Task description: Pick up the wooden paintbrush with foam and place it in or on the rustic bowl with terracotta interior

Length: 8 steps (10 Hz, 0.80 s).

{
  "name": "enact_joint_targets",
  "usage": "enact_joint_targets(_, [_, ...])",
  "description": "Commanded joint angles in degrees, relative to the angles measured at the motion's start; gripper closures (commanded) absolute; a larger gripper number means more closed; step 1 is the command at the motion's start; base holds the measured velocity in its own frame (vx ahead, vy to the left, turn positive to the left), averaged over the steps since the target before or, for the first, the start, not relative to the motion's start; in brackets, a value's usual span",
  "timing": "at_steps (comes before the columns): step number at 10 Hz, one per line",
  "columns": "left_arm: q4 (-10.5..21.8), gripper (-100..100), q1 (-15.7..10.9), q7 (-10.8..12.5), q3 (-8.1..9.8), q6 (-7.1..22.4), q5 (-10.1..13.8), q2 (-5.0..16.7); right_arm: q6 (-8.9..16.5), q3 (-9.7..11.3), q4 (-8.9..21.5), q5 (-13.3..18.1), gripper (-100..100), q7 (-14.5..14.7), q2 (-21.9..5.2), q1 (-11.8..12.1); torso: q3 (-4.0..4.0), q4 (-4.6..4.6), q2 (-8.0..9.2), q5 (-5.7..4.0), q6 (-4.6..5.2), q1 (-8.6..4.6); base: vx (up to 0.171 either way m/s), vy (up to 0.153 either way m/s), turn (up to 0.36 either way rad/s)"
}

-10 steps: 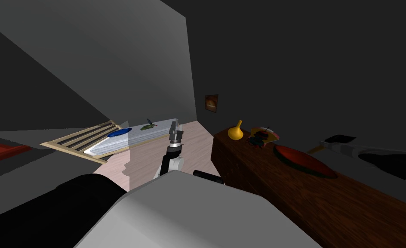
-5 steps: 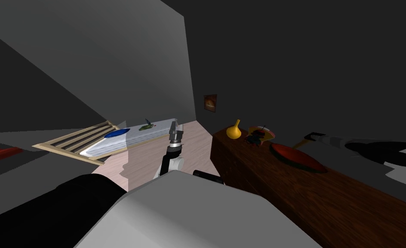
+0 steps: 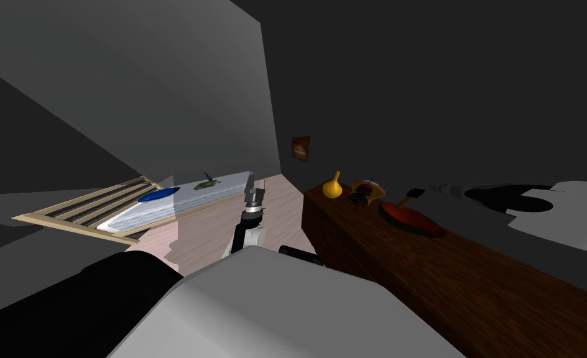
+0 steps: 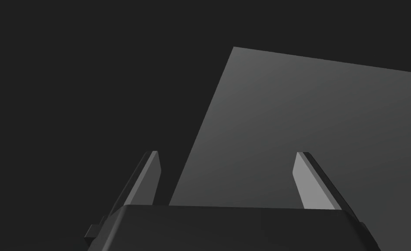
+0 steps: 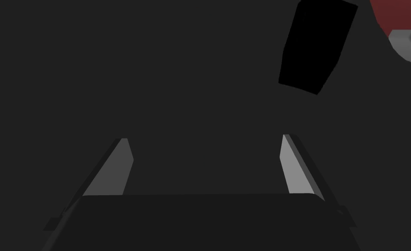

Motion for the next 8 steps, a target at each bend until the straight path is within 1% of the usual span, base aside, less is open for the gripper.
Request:
enact_joint_targets(1, [0.0, 0, 0.0, 0.0, 0.0, 0.0, 0.0, 0.0, 1.2, -1.6, -0.1, -2.3, -100, 0.4, -2.6, 0.8, 0.0, 0.0, 0.0, 0.0, 0.0, 0.0, -0.022, -0.106, -0.119])
enact_joint_targets(2, [0.0, 0, 0.0, 0.0, 0.0, 0.0, 0.0, 0.0, 1.0, -1.4, -0.4, -1.8, -100, 1.0, -1.1, 0.3, -0.01, -0.01, -0.01, -0.03, -0.02, -0.08, -0.009, -0.046, -0.005])
enact_joint_targets(3, [0.0, 0, 0.0, 0.0, -0.01, 0.0, 0.0, 0.0, 1.2, -1.5, -0.5, -2.0, 0, 1.2, -1.2, 0.4, -0.03, -0.02, -0.04, -0.02, -0.03, 0.07, -0.002, -0.008, 0.002])
enact_joint_targets(8, [0.0, 0, 0.0, 0.0, -0.01, 0.0, 0.0, 0.0, 1.2, -1.5, -0.4, -2.0, 0, 1.2, -1.2, 0.4, -0.06, -0.03, -0.09, 0.06, -0.04, 0.3, 0.0, 0.0, 0.0])
